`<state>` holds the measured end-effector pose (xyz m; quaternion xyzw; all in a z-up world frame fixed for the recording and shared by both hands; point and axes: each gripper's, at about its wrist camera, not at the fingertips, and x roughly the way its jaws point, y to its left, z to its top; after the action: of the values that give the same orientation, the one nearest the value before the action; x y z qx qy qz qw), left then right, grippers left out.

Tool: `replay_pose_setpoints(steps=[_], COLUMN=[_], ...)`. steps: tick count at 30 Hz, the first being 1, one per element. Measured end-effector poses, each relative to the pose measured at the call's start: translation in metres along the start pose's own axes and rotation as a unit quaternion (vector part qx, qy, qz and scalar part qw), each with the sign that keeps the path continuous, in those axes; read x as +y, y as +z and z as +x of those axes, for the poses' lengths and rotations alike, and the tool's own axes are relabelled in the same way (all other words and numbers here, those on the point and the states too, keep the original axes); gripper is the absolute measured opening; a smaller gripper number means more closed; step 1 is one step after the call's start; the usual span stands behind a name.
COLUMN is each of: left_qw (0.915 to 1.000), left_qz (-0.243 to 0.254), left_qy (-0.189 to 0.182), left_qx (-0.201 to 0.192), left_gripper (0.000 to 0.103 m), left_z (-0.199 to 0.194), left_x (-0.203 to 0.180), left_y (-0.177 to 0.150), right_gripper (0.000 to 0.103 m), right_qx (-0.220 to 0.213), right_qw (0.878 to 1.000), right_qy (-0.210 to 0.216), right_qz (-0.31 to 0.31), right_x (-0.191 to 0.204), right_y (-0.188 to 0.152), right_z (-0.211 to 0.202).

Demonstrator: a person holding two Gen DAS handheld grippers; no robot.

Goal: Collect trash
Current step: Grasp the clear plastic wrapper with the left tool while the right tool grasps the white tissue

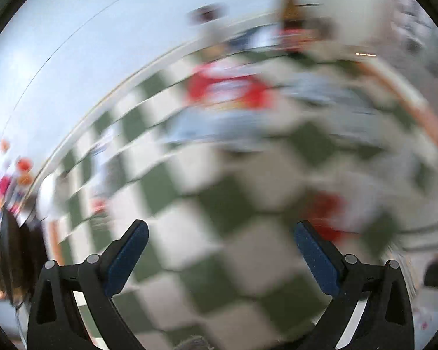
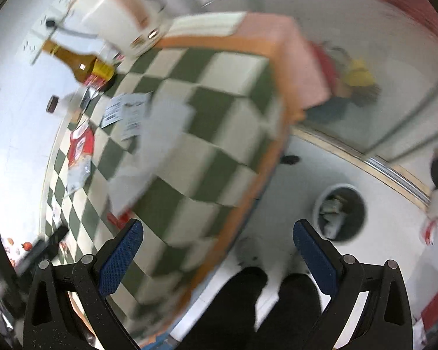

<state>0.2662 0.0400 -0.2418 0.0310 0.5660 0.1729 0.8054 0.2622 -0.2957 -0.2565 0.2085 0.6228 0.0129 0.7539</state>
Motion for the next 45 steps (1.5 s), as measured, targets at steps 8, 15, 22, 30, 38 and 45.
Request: replay_pose_setpoints(steps=[8,15,22,30,38,45], left_qw=[0.9872,0.9735,0.97,0.9721,0.9875,0.9944], left_qz=[-0.125,-0.197,-0.211,-0.203,-0.142,-0.062], left_qy=[0.073,0.057,0.003,-0.054,-0.045,-0.085], left_qx=[0.067,0.101,0.121,0.105,0.053,-0.004], left_gripper=[0.103,0.103,0.102,0.005,0.001,0.001], left_z=[0.085,0.116,0.15,0.16,0.102,0.019], left_x=[0.138,0.192,0.219,0.218,0.188,0.106], left_y=[-0.001,-0.006,0.003,0.021,0.025,0.036], right_gripper=[0.083,0.005,0.005,0.005,0.004,0.004], right_qx=[0.012,-0.02,-0.03,-0.016,-0.038,-0.077], right_qw=[0.996,0.996,0.993,0.993,0.995,0.995], right_qy=[-0.081,-0.068,-0.021,-0.02,0.009,0.062], right_qz=[-0.029,-0.051,-0.11,-0.117,-0.093,-0.021], right_x=[0.077,0.122,0.192,0.211,0.189,0.128], right_y=[0.053,0.055,0.047,0.036,0.041,0.049], right_z=[0.105,0.097,0.089,0.104,0.072,0.012])
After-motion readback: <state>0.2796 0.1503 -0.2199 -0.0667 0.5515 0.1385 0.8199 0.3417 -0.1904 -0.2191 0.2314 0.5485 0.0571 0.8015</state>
